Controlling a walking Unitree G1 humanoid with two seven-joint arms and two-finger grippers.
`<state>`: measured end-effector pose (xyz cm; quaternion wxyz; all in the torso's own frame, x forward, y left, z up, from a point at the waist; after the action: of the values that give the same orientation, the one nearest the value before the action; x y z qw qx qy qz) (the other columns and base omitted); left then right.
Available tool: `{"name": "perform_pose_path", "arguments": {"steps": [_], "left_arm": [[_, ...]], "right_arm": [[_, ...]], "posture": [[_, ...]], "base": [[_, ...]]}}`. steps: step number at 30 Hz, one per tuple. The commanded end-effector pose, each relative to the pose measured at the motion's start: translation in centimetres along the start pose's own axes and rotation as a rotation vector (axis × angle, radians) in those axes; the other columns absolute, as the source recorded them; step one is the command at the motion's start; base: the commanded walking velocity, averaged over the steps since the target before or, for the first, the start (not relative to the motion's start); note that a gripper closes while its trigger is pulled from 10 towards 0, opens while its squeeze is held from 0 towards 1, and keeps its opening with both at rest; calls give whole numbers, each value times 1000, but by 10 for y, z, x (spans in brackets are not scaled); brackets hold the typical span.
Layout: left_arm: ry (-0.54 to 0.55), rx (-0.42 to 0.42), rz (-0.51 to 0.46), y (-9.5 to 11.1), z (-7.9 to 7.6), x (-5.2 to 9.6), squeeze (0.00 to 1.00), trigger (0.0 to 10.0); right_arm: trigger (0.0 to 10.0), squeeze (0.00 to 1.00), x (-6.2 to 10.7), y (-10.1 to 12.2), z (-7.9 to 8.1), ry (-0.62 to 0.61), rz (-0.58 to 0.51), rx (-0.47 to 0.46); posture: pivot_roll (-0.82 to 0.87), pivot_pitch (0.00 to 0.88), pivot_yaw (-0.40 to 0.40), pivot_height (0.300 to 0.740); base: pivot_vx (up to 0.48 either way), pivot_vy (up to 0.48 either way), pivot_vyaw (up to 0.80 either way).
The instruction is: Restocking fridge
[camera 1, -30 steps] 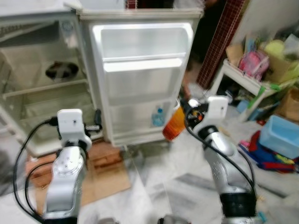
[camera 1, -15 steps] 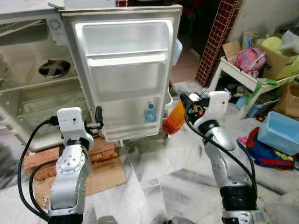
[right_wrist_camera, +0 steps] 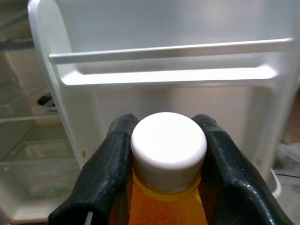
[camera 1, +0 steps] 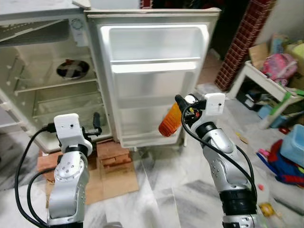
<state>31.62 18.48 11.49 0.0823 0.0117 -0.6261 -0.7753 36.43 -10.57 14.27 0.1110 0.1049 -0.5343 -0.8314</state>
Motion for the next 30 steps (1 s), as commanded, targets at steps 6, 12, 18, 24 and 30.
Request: {"name": "perform_pose_path", "arguments": {"steps": [6,12,18,24,30], "left_arm": [[-6,-16,-29,8,-3,-1,0,10000],[-3,-9,-17,6,-4,0,0,10000],[-3,-19,-4,5,-5,0,0,10000],[-63,-11,-2,3,-8,6,0,10000],[-46,-14,-9,5,-8,5,0,10000]], "right_arm": [[10000,0,-3,9,5,26,-38,13],[10000,0,-2,8,5,25,-38,15],[10000,0,-2,6,5,28,-38,20],[10000,0,-3,4,2,20,-31,34],[10000,0,-5,4,3,23,-29,28]], "posture": [[67,0,-31,740],[65,0,-27,740],[68,0,-27,740],[81,0,-35,740],[81,0,-41,731]], "base": [[371,262,0],[451,0,0],[282,0,0],[0,0,0],[0,0,0]]}}
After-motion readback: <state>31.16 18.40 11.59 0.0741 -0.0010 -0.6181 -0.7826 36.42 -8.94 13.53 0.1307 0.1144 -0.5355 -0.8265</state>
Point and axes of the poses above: a point about 5 cm out from each wrist's last joint towards the gripper, its own x axis pointing back from the gripper into the wrist, its own y axis along the axis of the wrist's last joint, z = x × y, the point moved 6 cm from there along -x, pointing out of the wrist towards the gripper, and after that the axes turned 15 degrees about -x, right-handed, at the moved point
